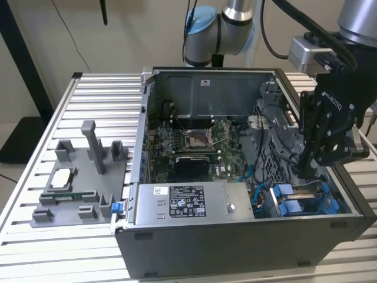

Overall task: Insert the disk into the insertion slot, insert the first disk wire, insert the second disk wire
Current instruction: 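Insert the first disk wire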

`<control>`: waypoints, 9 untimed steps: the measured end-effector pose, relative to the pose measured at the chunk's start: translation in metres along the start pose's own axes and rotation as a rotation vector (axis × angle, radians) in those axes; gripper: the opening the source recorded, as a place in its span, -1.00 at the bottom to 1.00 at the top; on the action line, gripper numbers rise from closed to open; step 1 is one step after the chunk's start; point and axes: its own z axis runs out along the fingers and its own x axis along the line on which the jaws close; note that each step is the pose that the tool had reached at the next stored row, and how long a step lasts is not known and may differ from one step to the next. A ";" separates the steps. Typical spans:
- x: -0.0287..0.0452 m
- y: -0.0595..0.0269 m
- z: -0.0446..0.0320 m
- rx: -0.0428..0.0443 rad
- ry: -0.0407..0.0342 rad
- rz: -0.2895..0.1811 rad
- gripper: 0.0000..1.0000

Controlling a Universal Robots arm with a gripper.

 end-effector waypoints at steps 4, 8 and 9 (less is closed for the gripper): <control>0.0001 0.0000 0.0000 0.0000 0.0002 0.000 -1.00; -0.0001 0.0000 0.0028 0.0096 0.0057 0.001 -1.00; -0.0002 -0.0004 0.0042 0.0118 0.0057 0.001 -1.00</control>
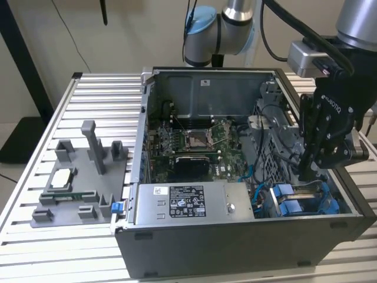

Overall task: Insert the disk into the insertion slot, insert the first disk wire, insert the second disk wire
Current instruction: 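Insert the first disk wire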

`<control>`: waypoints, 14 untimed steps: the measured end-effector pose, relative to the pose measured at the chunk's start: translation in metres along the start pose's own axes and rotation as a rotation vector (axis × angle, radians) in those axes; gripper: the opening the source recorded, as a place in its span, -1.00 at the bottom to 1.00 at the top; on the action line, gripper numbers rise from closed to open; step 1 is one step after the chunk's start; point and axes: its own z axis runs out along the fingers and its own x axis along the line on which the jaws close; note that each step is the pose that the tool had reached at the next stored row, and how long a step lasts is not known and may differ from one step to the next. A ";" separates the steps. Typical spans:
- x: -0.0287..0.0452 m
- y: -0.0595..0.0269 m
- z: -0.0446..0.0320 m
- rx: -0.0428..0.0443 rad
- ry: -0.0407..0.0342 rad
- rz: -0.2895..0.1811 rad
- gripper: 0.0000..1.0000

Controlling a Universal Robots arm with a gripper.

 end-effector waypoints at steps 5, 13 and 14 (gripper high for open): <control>-0.0010 -0.0111 0.0039 0.0031 0.0002 0.000 -1.00; -0.0013 -0.0221 0.0048 0.0084 -0.0524 -0.004 -1.00; -0.0011 -0.0228 0.0049 0.0091 -0.0632 -0.005 -1.00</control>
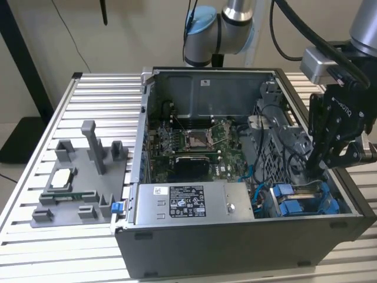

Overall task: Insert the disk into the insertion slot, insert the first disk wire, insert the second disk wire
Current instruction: 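Insert the first disk wire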

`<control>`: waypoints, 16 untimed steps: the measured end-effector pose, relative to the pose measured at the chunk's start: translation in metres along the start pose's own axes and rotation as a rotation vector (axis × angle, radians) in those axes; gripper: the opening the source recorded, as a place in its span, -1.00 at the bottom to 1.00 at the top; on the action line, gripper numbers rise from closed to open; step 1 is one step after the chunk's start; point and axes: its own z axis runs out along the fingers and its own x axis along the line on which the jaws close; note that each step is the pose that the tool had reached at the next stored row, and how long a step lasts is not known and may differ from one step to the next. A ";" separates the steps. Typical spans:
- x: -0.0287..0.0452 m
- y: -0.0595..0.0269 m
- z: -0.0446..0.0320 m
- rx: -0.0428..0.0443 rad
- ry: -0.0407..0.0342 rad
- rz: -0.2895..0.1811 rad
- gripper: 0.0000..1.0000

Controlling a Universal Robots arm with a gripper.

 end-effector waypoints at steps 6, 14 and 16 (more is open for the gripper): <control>0.0004 -0.0004 0.0011 0.0038 -0.0124 -0.003 -1.00; 0.0001 -0.0006 0.0101 0.0302 -0.0144 -0.007 -1.00; 0.0007 -0.0008 0.0116 0.0344 -0.0161 -0.012 -1.00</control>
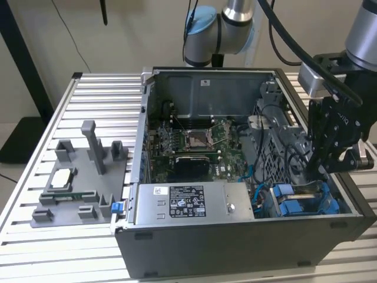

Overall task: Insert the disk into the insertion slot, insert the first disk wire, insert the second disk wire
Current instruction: 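Insert the first disk wire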

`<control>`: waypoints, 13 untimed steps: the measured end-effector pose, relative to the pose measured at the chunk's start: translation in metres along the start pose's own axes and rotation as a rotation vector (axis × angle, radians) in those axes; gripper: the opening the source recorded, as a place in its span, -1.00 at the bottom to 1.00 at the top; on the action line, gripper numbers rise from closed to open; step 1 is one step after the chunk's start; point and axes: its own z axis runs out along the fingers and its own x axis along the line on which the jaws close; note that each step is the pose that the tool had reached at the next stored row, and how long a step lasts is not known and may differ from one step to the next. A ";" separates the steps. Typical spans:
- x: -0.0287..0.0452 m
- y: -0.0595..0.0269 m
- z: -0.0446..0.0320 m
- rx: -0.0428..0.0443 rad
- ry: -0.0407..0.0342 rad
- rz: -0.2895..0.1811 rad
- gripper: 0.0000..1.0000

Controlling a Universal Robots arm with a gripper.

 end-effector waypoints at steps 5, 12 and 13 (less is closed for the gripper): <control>0.0026 -0.0002 0.0044 0.0079 -0.0019 -0.015 -1.00; 0.0037 -0.0003 0.0093 0.0343 -0.0073 -0.022 -1.00; 0.0036 -0.0004 0.0096 0.0351 -0.0073 -0.023 -1.00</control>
